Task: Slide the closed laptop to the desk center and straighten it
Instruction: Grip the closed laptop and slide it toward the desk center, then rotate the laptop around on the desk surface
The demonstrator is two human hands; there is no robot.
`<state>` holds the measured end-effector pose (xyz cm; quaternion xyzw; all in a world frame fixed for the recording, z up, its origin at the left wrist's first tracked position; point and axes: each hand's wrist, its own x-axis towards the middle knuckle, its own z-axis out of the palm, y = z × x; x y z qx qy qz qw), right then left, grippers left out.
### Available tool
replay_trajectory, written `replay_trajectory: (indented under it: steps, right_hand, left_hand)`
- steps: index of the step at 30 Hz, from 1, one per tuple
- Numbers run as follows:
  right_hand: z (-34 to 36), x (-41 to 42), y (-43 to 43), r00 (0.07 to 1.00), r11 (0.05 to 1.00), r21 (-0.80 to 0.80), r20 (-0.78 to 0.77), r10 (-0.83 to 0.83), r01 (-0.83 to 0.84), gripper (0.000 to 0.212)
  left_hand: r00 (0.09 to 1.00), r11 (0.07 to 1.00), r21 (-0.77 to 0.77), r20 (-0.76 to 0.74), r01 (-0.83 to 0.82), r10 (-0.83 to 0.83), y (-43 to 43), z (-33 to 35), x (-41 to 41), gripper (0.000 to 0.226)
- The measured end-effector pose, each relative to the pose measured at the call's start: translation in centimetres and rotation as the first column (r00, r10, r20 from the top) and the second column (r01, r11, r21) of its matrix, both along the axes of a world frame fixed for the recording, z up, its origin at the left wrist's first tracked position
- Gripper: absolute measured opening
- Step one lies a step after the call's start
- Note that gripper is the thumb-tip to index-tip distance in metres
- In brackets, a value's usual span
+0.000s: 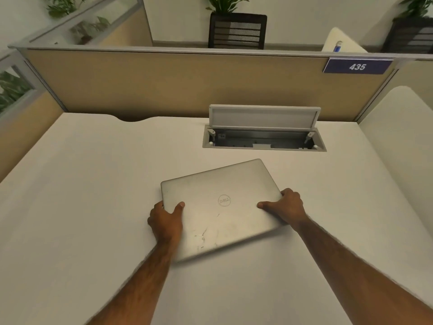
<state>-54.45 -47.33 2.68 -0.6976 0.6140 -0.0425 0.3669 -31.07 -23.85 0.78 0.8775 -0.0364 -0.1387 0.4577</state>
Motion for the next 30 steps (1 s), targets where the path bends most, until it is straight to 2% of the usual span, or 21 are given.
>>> replay_trajectory:
  steps: [7, 12, 18, 22, 27, 30]
  right_hand:
    - [-0.8, -0.4, -0.8, 1.0, 1.0, -0.001, 0.016, -0.004, 0.004, 0.107]
    - [-1.0, 0.4, -1.4, 0.999, 1.0, -0.014, 0.031, -0.011, 0.012, 0.098]
    - [-1.2, 0.4, -1.1, 0.999, 1.0, -0.014, 0.04, -0.019, 0.019, 0.105]
    - [-1.3, 0.5, -0.9, 0.999, 0.999, -0.023, 0.026, -0.023, 0.023, 0.104]
    - [-1.6, 0.6, -0.6, 0.999, 0.999, -0.027, 0.006, -0.034, 0.034, 0.104]
    - [-1.1, 0.9, -0.7, 0.998, 0.998, -0.019, -0.005, -0.067, 0.067, 0.103]
  left_hand:
    - [0.999, 0.999, 0.041, 0.039, 0.008, -0.009, -0.7, -0.2, -0.4, 0.062]
    - [1.0, 0.996, 0.087, -0.004, -0.005, 0.005, -1.3, 1.2, 0.2, 0.051]
    - [1.0, 0.994, 0.106, 0.015, 0.025, -0.026, -1.0, 0.8, 0.3, 0.056]
    - [0.999, 0.99, 0.131, 0.001, 0.045, -0.046, -1.0, 1.3, 0.2, 0.051]
    - [0.998, 0.983, 0.173, -0.004, 0.061, -0.062, -1.1, 1.3, 0.0, 0.06]
    - [0.998, 0.989, 0.141, -0.053, 0.045, -0.038, -1.0, 1.5, -0.1, 0.064]
